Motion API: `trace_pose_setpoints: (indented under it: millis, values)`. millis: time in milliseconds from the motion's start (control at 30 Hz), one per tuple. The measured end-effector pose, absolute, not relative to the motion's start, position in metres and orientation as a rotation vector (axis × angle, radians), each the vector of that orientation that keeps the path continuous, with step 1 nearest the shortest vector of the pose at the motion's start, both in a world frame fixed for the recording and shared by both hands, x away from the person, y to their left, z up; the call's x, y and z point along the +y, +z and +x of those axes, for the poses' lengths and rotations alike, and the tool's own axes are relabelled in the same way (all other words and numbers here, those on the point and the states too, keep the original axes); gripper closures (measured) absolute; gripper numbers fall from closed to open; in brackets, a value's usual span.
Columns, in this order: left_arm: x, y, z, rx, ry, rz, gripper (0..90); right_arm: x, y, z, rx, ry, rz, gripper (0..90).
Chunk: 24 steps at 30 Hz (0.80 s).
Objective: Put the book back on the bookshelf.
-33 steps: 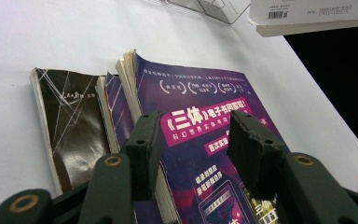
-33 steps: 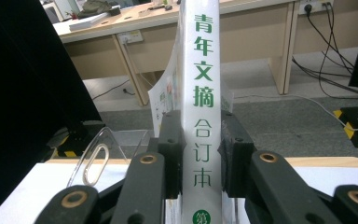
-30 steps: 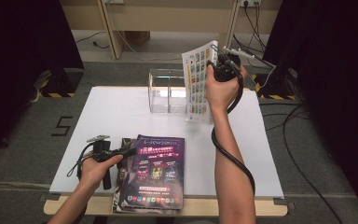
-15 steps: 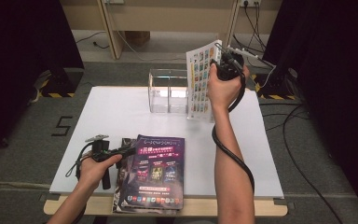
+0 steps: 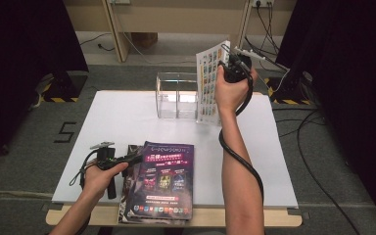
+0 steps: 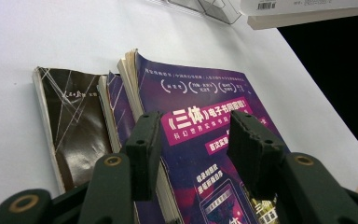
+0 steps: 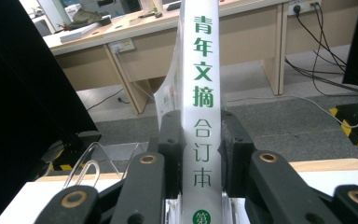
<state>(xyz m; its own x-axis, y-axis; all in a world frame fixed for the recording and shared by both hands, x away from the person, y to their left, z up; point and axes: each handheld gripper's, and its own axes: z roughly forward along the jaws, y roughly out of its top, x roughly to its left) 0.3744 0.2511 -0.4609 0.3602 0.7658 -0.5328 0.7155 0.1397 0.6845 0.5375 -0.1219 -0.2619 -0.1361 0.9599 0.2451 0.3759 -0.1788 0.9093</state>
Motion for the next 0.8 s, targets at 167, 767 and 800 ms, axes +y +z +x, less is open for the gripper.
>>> trace_pose_setpoints:
  millis: [167, 767, 800]
  values:
    - [0.251, -0.462, 0.375, 1.368, 0.058, 1.586, 53.7, -0.119, -0.265, 0.543, 1.517, 1.328, 1.551, 74.2]
    - [0.253, -0.463, 0.376, 1.371, 0.057, 1.586, 53.8, -0.119, -0.267, 0.568, 1.519, 1.333, 1.547, 74.2]
    - [0.253, -0.463, 0.376, 1.372, 0.057, 1.585, 53.8, -0.119, -0.267, 0.569, 1.517, 1.335, 1.55, 74.2]
